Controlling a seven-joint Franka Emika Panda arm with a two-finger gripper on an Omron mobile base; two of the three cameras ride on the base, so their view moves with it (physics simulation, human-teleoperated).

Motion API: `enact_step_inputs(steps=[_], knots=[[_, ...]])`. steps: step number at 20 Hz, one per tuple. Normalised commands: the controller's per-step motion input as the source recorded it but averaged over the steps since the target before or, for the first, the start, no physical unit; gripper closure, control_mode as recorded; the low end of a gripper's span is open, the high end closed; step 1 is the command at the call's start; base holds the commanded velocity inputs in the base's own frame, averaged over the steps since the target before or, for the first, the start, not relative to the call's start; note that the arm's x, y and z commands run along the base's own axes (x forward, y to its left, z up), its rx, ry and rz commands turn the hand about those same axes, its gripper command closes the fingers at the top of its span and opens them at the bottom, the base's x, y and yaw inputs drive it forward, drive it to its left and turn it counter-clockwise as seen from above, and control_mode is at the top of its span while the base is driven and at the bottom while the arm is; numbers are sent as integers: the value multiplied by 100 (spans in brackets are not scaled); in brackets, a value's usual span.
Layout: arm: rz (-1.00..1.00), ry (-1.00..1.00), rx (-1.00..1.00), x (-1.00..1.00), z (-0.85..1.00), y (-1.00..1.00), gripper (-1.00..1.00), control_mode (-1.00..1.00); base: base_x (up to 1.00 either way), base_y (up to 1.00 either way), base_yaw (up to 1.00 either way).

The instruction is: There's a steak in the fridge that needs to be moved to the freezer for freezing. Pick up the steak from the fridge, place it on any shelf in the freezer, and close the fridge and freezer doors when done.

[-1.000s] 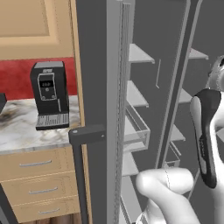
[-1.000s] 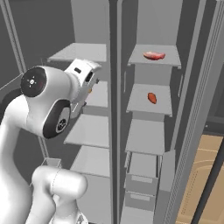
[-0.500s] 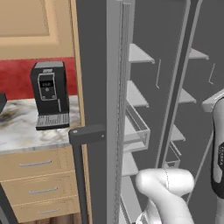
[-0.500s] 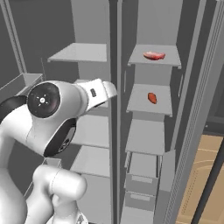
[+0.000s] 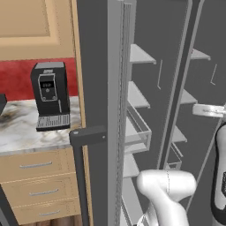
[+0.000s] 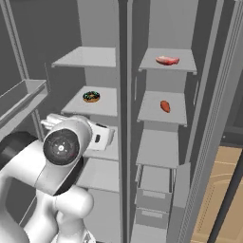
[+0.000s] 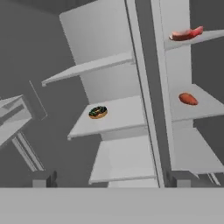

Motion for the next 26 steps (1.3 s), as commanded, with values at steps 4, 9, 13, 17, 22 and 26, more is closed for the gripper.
enact_step_inputs(steps=[4,9,13,17,22,26], knots=[[-15,3,-1,18,-8,60,-100,-100,0,0,0],[-16,3,-6,21,0,29,-100,-100,0,0,0],[-28,-7,-11,2,0,0,-100,-100,0,0,0],[-22,-1,-4,15,0,0,-100,-100,0,0,0],[-20,0,-1,4,-3,-29,-100,-100,0,0,0],[8,4,0,-4,-16,-33,-100,-100,0,0,0]])
